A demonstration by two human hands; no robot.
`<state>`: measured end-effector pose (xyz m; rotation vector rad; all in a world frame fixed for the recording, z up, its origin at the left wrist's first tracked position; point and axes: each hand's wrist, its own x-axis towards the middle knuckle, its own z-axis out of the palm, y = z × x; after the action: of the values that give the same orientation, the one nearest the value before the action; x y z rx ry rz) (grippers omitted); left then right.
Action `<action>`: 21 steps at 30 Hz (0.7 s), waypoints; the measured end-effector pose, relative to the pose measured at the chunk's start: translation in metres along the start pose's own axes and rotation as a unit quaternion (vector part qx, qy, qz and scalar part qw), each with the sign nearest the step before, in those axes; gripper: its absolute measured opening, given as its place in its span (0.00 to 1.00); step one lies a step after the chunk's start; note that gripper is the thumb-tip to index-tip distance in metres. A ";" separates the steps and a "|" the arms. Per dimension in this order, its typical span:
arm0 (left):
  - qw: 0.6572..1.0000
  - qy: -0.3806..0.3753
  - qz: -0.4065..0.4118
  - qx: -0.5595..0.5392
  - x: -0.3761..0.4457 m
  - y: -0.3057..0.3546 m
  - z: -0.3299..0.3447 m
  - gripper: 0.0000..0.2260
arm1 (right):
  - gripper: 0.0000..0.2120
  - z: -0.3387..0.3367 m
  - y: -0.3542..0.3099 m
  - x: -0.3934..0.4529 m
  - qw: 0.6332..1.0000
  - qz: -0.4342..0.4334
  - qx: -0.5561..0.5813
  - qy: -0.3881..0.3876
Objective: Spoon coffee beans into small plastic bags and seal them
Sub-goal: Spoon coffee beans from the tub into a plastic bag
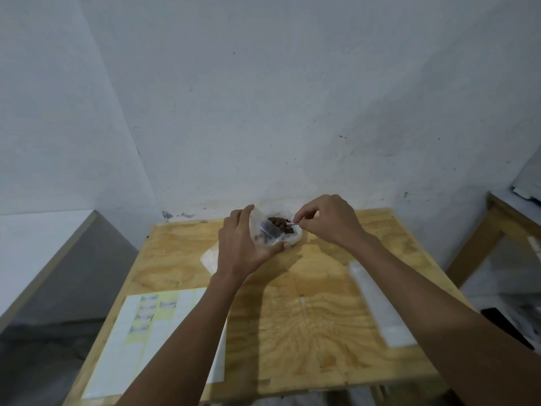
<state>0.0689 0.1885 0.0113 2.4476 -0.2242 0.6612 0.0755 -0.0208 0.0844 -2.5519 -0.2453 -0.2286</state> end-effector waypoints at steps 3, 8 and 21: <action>1.000 0.004 -0.004 0.002 0.000 -0.006 0.000 0.51 | 0.08 0.004 0.006 -0.004 0.997 -0.048 -0.009 0.061; 1.000 0.006 0.011 0.025 0.000 -0.012 0.000 0.49 | 0.08 0.012 0.014 -0.003 0.990 -0.026 0.000 0.137; 0.999 -0.025 0.032 -0.035 0.001 -0.011 0.019 0.46 | 0.09 0.048 0.011 0.019 0.984 0.108 -0.144 0.012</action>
<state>0.0806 0.1864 -0.0066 2.3999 -0.3423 0.6101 0.1014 -0.0015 0.0427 -2.8330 0.0824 -0.2248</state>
